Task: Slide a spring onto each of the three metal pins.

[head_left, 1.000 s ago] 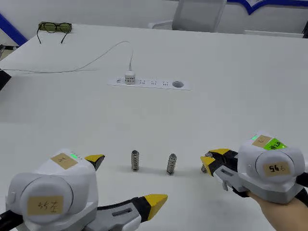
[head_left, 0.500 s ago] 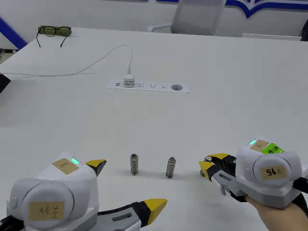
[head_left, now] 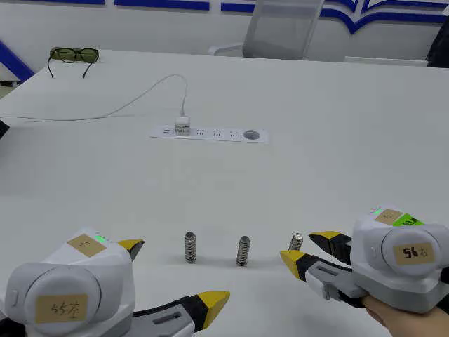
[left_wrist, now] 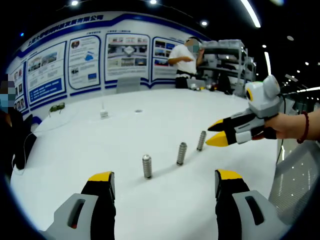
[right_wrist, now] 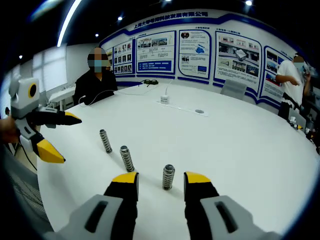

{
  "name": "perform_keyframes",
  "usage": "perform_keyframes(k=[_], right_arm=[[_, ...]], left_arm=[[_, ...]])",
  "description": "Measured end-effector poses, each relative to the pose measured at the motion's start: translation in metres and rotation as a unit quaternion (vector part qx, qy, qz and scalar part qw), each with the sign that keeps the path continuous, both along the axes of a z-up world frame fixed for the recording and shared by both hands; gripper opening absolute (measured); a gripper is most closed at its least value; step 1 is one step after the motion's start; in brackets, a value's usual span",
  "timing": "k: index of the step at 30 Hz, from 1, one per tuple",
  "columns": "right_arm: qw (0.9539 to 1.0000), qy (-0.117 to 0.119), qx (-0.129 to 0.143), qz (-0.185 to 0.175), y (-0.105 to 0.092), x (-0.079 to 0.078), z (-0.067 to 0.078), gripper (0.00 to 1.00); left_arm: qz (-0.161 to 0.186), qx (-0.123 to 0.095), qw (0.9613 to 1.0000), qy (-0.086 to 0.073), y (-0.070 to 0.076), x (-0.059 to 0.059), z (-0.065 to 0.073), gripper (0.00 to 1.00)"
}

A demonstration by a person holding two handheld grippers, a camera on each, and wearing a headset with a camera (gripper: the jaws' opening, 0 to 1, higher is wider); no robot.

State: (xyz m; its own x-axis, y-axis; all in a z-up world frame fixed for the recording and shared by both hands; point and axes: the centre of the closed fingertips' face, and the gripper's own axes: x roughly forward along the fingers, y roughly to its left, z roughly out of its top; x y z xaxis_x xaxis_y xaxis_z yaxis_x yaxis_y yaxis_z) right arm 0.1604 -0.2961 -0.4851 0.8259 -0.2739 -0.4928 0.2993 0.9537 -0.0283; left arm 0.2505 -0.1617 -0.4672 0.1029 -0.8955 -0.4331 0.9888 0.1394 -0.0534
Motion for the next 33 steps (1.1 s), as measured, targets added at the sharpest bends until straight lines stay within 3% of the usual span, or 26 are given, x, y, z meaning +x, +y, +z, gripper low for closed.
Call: perform_keyframes(k=[5,7,10,18,33], right_arm=[[0.9997,-0.013,0.021,0.001,0.008,-0.006,0.009,0.47],[0.9996,-0.013,0.024,0.003,0.01,-0.008,0.011,0.5],[0.9984,-0.025,0.052,0.002,0.015,-0.012,0.018,0.54],[0.9969,-0.044,0.064,0.008,0.026,-0.023,0.033,0.62],[0.9964,-0.048,0.062,0.033,0.048,-0.037,0.038,0.73]], left_arm=[[0.001,0.007,0.9999,-0.01,0.003,0.003,0.003,0.83],[0.003,0.009,0.9999,-0.005,0.004,0.003,0.004,0.83],[0.003,0.017,0.9998,-0.007,0.007,0.004,0.003,0.84],[0.001,0.016,0.9998,-0.009,0.014,0.001,0.01,0.87],[-0.009,0.016,0.9997,-0.014,0.027,-0.007,0.016,0.93]])
